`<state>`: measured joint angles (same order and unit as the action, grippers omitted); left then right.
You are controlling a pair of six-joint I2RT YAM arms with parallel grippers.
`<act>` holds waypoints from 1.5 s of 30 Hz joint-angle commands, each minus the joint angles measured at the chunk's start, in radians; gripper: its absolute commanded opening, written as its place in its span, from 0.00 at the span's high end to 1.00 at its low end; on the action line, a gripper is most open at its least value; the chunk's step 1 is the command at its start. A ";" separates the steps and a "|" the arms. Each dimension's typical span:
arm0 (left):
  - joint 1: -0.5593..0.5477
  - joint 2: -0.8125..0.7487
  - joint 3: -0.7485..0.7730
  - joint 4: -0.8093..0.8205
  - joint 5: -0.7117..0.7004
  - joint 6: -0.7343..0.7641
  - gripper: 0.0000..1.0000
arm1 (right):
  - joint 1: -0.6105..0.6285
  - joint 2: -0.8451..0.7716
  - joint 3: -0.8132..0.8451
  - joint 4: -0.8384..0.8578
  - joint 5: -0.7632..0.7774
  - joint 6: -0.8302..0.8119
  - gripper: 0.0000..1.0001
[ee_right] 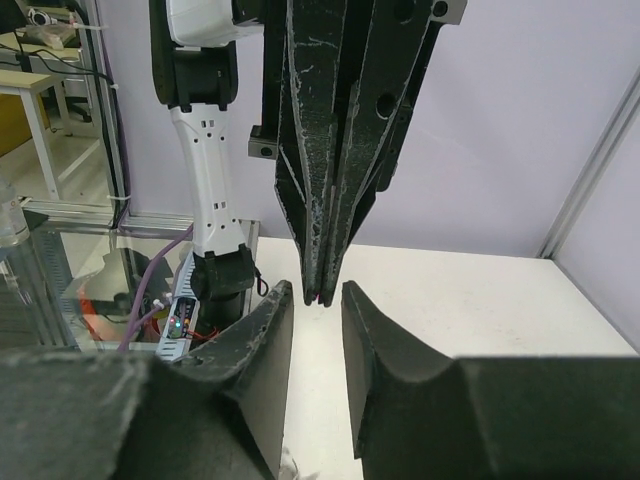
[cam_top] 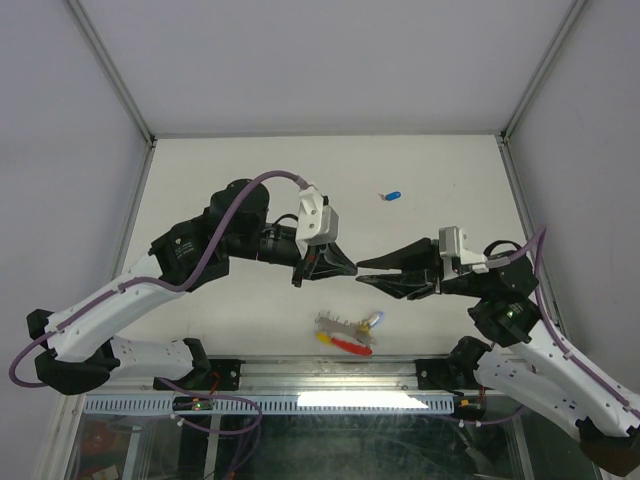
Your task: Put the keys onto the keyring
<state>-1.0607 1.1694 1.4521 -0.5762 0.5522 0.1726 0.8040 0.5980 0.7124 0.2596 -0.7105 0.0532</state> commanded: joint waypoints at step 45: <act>0.568 -0.147 -0.340 0.197 -0.372 -0.366 0.65 | 0.563 0.751 0.162 -0.550 0.771 0.258 0.62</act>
<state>-0.5018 1.0447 1.1034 -0.4187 0.1902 -0.1665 1.3334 1.2583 0.8024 -0.3119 -0.0769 0.2203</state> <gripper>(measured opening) 0.350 0.387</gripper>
